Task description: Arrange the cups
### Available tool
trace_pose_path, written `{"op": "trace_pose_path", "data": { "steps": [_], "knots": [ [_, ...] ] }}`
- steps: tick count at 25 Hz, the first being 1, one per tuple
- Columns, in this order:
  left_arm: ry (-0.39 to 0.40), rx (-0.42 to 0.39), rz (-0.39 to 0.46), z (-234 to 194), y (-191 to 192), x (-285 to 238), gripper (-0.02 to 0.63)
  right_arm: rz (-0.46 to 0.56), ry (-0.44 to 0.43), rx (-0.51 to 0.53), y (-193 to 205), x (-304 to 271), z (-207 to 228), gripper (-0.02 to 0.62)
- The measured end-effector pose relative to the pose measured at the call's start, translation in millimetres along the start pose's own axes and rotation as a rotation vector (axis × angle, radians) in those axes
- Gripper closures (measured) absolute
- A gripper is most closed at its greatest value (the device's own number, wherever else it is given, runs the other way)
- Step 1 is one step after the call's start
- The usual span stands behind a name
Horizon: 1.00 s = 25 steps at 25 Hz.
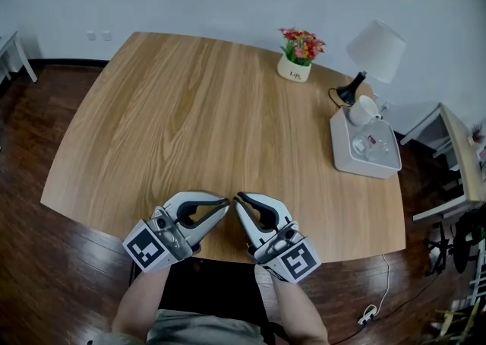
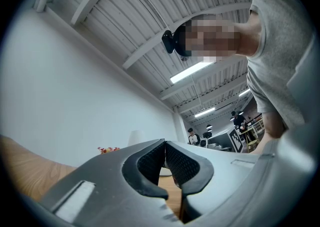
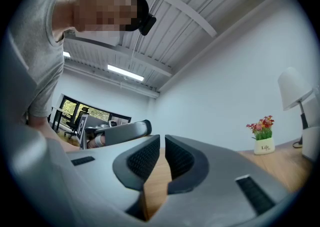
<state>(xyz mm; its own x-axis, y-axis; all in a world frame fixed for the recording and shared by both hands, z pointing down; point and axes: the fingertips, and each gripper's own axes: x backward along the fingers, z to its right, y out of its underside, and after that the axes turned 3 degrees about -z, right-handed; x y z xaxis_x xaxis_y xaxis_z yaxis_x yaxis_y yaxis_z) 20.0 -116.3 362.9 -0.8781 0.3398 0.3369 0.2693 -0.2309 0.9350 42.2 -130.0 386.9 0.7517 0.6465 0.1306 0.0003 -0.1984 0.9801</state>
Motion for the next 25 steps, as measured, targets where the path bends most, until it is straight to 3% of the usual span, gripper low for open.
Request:
{"op": "trace_pose_path", "data": {
  "steps": [25],
  "knots": [
    [-0.007, -0.003, 0.019, -0.9, -4.6, 3.5, 0.592, 0.000, -0.002, 0.003, -3.3, -0.4, -4.2, 0.566]
  ]
}}
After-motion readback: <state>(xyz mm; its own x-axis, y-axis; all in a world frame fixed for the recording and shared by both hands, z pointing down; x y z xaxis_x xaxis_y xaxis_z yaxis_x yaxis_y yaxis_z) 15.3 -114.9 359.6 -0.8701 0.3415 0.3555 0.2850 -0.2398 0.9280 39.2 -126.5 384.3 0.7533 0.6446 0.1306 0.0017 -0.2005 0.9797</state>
